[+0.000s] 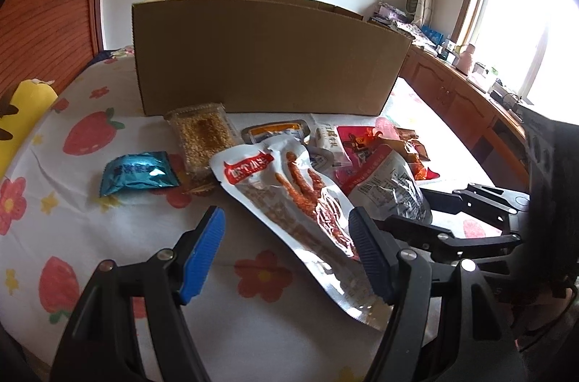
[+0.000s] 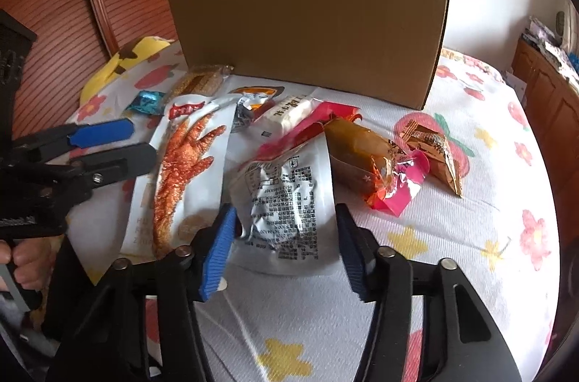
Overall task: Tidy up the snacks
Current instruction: 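Grasp the silver pouch with the right tool while the left tool grasps the chicken-feet packet, then lift both packets and carry them over the cardboard box, then open both tools to drop the packets into the box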
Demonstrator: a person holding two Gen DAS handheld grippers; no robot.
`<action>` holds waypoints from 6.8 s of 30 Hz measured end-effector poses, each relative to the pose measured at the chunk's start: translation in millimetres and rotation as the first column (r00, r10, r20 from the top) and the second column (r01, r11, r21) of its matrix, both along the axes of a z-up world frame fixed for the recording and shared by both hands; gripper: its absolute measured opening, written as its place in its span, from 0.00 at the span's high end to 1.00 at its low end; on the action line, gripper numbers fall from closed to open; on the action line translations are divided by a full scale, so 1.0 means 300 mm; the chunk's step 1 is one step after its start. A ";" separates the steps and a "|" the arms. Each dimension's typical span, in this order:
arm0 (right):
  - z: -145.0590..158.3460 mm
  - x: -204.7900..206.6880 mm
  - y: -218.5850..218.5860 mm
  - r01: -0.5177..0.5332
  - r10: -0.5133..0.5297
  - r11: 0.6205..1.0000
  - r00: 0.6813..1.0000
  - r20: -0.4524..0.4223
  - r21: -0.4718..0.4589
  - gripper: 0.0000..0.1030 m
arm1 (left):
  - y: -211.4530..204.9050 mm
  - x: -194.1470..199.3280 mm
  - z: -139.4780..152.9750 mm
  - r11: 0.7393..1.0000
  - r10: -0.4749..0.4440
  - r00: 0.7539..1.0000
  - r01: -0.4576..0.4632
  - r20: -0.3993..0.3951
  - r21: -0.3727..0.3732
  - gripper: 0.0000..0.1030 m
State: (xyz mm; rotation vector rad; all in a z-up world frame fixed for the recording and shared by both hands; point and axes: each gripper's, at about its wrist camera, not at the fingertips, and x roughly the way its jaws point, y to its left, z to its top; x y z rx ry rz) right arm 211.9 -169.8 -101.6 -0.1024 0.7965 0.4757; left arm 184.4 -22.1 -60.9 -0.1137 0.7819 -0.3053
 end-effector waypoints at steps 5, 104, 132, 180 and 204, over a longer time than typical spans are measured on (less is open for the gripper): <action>0.011 -0.020 -0.023 0.003 -0.004 0.999 1.000 0.008 0.035 0.54 | -0.027 0.022 -0.017 1.000 0.002 1.000 -0.002 -0.026 -0.009 0.31; 0.213 -0.059 -0.070 -0.026 0.005 0.987 0.991 0.134 0.158 0.55 | 0.004 -0.025 0.242 0.999 -0.027 0.982 0.023 0.184 0.025 0.86; 0.412 0.201 -0.050 -0.080 0.033 0.983 0.963 0.269 0.165 0.55 | 0.069 0.232 0.403 0.999 -0.043 0.957 0.032 0.288 0.043 0.86; 0.299 0.612 0.123 -0.029 0.024 0.999 0.976 0.216 0.018 0.55 | 0.061 0.717 0.338 0.993 -0.051 0.970 0.025 0.236 0.114 0.84; 0.311 0.618 0.119 -0.005 0.002 1.000 0.986 0.165 0.014 0.45 | 0.096 0.663 0.303 0.991 -0.037 0.973 0.006 0.226 0.136 0.76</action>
